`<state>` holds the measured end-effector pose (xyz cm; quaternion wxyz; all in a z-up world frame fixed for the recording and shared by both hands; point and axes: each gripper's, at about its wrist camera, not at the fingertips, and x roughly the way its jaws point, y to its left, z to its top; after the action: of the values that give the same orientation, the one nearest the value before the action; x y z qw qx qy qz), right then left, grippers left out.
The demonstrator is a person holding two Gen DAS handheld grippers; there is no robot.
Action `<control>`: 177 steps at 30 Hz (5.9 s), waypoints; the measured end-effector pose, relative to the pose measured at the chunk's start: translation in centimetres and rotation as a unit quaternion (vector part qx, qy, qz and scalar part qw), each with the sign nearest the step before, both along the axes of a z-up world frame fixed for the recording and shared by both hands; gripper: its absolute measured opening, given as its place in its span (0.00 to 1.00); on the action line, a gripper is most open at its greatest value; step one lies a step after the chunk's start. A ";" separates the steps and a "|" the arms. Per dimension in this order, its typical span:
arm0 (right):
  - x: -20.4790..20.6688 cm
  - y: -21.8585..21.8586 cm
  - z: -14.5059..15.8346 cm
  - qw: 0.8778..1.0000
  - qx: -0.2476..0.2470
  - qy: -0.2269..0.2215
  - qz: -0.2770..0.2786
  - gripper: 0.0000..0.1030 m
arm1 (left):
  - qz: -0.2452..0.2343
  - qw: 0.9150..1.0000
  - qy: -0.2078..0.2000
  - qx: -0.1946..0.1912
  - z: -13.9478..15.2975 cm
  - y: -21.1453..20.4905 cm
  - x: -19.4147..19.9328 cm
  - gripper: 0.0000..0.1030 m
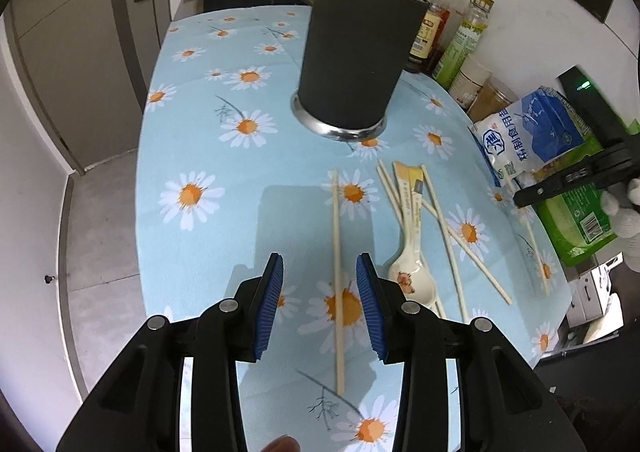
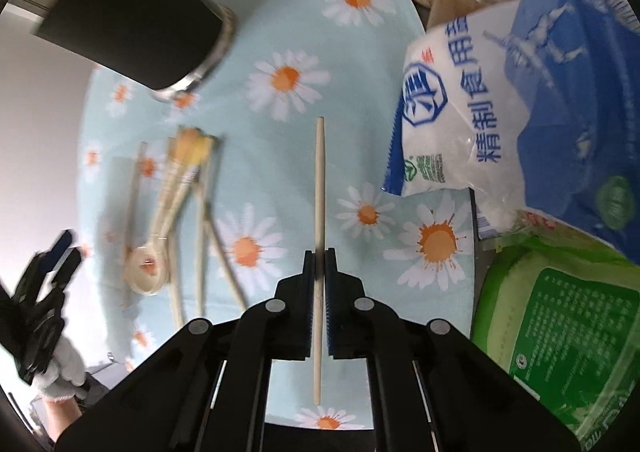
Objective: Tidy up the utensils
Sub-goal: 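Lower the left tool onto another wooden chopstick and close on it, then lift both held chopsticks and carry them over the black holder, then open both tools to drop the chopsticks into the black holder, then move both tools down to the utensils lying beside the holder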
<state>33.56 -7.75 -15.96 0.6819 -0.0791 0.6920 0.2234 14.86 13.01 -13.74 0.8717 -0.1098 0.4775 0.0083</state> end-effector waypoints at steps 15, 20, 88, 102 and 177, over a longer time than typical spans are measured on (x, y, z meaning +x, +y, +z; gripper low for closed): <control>-1.8 -2.1 6.1 0.991 0.131 -0.015 0.023 0.05 | -0.014 0.991 0.133 -0.002 -3.5 -1.2 6.3 0.35; -1.6 -2.1 5.7 0.990 0.136 -0.008 0.025 0.06 | -0.014 0.985 0.172 0.011 -4.6 -1.5 7.5 0.35; 2.8 8.0 17.6 0.882 0.381 -0.263 0.089 0.06 | 0.099 0.939 -0.330 -0.015 18.3 -2.3 9.1 0.04; 7.0 9.7 18.7 0.847 0.405 -0.341 0.050 0.06 | 0.139 0.918 -0.371 -0.028 17.4 1.2 13.1 0.04; -2.4 -3.5 7.2 0.927 0.305 -0.211 0.056 0.32 | -0.056 0.993 -0.095 0.039 6.6 -7.5 4.8 0.27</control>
<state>31.13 -11.27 -8.78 0.7900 0.0486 0.4249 0.4393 19.62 5.53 -7.13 0.9156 -0.0493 0.3976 -0.0329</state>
